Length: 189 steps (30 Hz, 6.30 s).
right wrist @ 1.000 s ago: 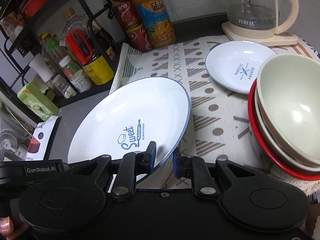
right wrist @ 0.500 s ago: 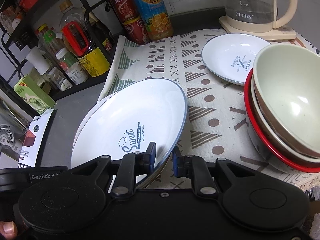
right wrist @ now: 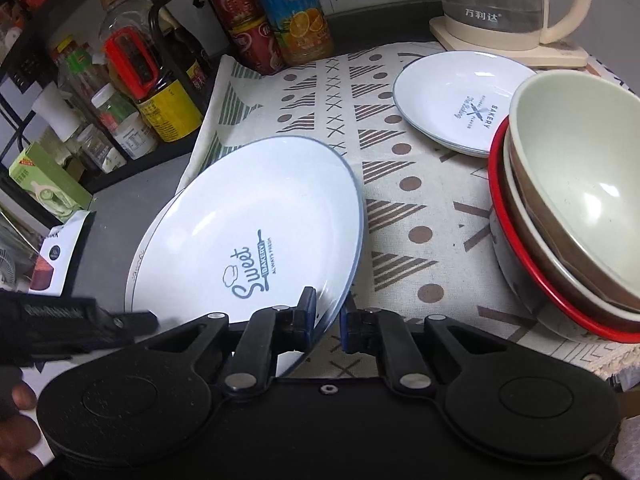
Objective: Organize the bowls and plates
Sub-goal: 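Lift the 'Sweet' plate with both tools and lower it onto the flower plate, then open both tools and pull back from the 'Sweet' plate, then move both tools to the 'BAKERY' plate and close on its rim, then lift the 'BAKERY' plate with both tools and carry it toward the plate stack, then lower the 'BAKERY' plate onto the 'Sweet' plate with both tools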
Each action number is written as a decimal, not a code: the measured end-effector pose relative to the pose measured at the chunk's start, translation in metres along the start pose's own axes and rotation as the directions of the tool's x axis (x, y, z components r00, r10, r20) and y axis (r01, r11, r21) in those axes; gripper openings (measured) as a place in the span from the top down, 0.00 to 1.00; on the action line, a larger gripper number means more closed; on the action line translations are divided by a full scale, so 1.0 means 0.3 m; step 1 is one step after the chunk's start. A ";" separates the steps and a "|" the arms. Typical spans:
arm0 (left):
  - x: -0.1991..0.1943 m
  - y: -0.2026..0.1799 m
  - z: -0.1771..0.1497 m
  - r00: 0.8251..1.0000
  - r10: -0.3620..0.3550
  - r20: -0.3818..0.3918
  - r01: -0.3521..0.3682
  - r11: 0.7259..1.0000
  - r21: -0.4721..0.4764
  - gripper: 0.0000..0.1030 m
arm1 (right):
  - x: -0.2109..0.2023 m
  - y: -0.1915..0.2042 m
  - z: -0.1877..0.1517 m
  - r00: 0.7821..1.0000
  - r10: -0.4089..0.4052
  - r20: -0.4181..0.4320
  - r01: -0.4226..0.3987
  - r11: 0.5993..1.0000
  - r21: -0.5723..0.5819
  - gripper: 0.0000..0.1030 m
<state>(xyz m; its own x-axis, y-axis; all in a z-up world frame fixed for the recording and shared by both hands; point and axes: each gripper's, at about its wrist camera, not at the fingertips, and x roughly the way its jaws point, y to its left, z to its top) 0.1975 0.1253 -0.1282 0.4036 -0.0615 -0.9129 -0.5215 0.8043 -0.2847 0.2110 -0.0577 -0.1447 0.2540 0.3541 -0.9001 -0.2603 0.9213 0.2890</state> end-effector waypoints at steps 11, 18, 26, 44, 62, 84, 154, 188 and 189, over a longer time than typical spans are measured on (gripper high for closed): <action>0.027 0.044 0.079 0.997 0.057 0.042 -0.057 0.998 -0.011 0.71 | 0.023 0.003 0.021 1.000 -0.021 -0.004 0.021 1.000 -0.003 0.89; 0.038 0.057 0.081 0.996 0.050 0.079 -0.050 0.999 -0.008 0.71 | 0.049 0.022 0.019 1.000 -0.021 -0.019 0.021 1.000 -0.012 0.87; 0.035 0.059 0.098 0.995 0.078 0.070 -0.079 0.997 0.006 0.71 | 0.081 0.036 0.021 0.998 -0.033 -0.053 0.032 0.999 -0.027 0.84; -0.012 -0.097 0.266 0.998 -0.036 0.053 0.027 0.987 0.159 0.47 | -0.005 0.050 0.223 1.000 -0.008 0.011 0.008 0.999 -0.034 0.43; 0.082 -0.341 0.421 0.984 -0.179 -0.020 0.174 0.912 0.372 0.25 | -0.044 -0.016 0.371 0.966 -0.213 0.145 0.200 0.975 0.097 0.08; 0.193 -0.579 0.368 0.989 -0.145 -0.023 0.146 0.957 0.250 0.25 | -0.048 -0.405 0.505 0.967 -0.250 0.043 0.234 0.946 0.223 0.05; 0.242 -0.498 0.394 0.965 -0.261 -0.006 0.261 0.965 0.014 0.89 | 0.152 -0.504 0.645 0.980 0.169 -0.103 -0.138 0.958 0.253 0.94; 0.025 -0.100 0.297 0.945 -0.315 -0.084 0.324 0.936 0.140 0.89 | -0.022 -0.141 0.259 0.990 0.142 -0.023 -0.133 0.960 0.246 0.93; 0.024 -0.093 0.290 0.946 -0.313 -0.087 0.323 0.936 0.142 0.89 | -0.025 -0.132 0.248 0.990 0.140 -0.022 -0.130 0.961 0.243 0.93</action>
<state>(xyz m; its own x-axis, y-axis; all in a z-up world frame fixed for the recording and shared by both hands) 0.2803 0.1539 -0.1013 0.4800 -0.3614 -0.7993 -0.2507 0.8167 -0.5198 0.2886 -0.0848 -0.1251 0.1945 0.4758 -0.8578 -0.0574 0.8785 0.4743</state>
